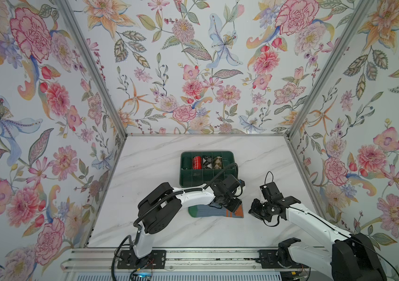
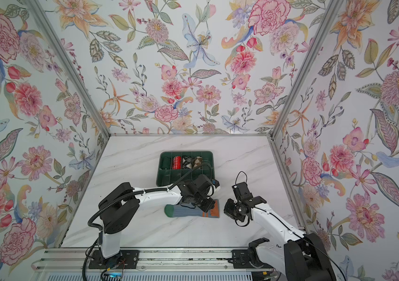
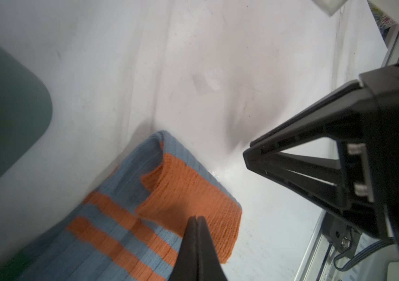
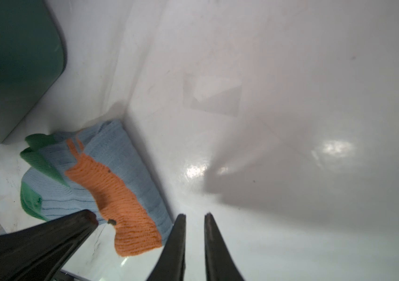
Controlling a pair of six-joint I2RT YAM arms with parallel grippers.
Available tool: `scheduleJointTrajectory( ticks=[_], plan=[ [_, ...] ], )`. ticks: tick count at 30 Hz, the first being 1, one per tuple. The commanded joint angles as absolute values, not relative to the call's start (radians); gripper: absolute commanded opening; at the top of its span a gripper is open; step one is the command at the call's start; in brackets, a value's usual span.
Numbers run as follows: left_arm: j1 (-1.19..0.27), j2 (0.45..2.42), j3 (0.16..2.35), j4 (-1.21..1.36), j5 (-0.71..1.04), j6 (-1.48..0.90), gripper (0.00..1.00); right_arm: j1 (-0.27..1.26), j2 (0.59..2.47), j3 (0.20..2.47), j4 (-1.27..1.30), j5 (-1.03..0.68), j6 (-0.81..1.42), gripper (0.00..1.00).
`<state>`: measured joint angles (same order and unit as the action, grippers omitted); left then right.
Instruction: Roll the socks
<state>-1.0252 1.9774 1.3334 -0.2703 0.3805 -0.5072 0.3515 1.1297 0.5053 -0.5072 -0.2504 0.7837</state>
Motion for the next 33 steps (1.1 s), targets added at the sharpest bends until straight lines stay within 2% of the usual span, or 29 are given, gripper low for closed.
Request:
scheduleJointTrajectory(
  ticks=[1,33],
  plan=[
    [-1.036,2.014,1.367,-0.312,0.34,-0.487,0.0,0.345,1.152,0.54,-0.495,-0.251,0.759,0.18],
    [-1.035,2.068,1.378,-0.349,0.333,-0.494,0.0,0.335,1.276,0.558,-0.412,-0.342,0.698,0.19]
  ],
)
